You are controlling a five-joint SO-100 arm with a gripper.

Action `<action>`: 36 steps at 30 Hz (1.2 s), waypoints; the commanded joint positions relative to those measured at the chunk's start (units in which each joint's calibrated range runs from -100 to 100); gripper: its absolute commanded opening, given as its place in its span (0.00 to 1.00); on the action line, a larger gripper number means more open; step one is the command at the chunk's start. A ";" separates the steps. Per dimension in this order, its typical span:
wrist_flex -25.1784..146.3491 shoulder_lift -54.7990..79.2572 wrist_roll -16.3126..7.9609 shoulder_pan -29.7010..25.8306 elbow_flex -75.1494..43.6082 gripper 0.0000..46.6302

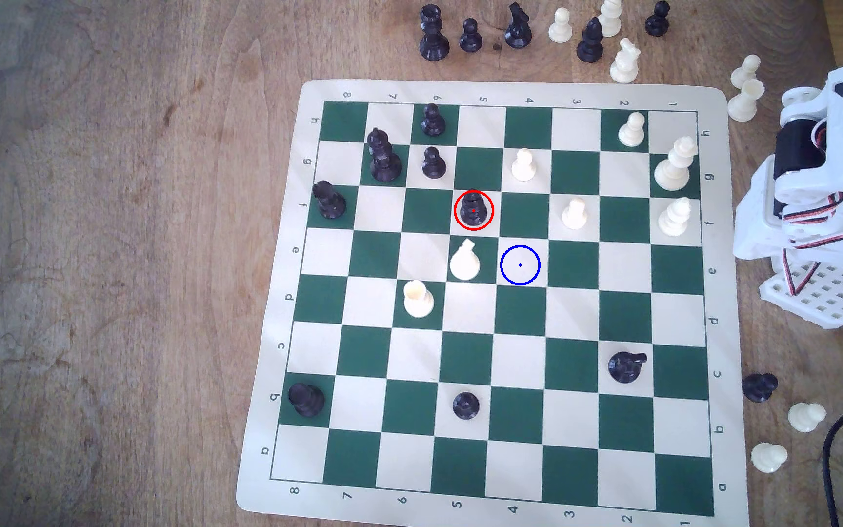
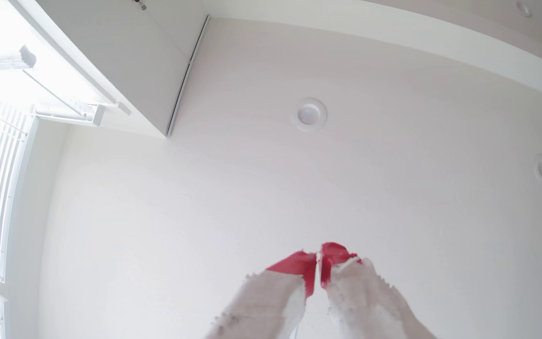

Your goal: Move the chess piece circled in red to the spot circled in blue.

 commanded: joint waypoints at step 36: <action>98.72 -0.28 -0.34 8.20 -21.85 0.03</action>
